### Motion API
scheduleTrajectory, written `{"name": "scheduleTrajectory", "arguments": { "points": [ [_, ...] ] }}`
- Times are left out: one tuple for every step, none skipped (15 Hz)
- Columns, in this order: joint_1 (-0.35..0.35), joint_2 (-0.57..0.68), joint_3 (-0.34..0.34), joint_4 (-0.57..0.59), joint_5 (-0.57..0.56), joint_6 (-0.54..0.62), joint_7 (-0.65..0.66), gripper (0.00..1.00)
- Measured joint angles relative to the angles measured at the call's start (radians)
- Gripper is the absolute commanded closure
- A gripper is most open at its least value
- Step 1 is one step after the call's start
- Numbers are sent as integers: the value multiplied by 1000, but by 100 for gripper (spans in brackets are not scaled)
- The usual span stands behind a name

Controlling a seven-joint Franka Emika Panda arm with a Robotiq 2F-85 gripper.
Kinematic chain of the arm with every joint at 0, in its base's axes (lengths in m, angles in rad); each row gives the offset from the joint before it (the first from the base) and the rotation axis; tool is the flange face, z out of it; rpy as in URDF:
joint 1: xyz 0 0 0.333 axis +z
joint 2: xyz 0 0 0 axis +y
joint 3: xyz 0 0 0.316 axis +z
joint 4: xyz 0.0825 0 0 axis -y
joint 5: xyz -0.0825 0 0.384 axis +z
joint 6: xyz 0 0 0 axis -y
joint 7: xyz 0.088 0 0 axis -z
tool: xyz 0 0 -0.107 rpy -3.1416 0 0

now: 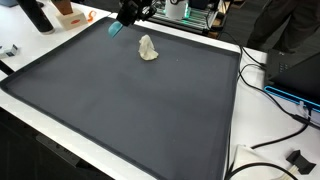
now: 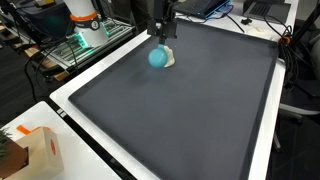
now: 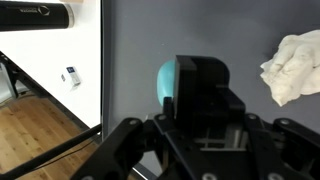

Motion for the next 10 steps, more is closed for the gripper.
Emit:
{"name": "scheduleTrajectory", "arguments": {
  "points": [
    [-3, -20, -1, -5, 40, 7, -41, 75],
    [-6, -41, -2, -11, 83, 15, -88, 75],
    [-10, -63, -3, -15, 128, 17, -134, 75],
    [-13, -83, -4, -18, 174, 17, -181, 75],
    [-17, -106, -7, -20, 228, 17, -237, 75],
    [-20, -128, -12, -21, 284, 16, -294, 75],
    [-23, -150, -18, -21, 343, 14, -352, 75],
    [-26, -172, -25, -21, 399, 10, -407, 75],
    [-28, -194, -33, -21, 458, 3, -464, 75],
    [-29, -216, -43, -21, 516, -8, -520, 75]
  ]
}}
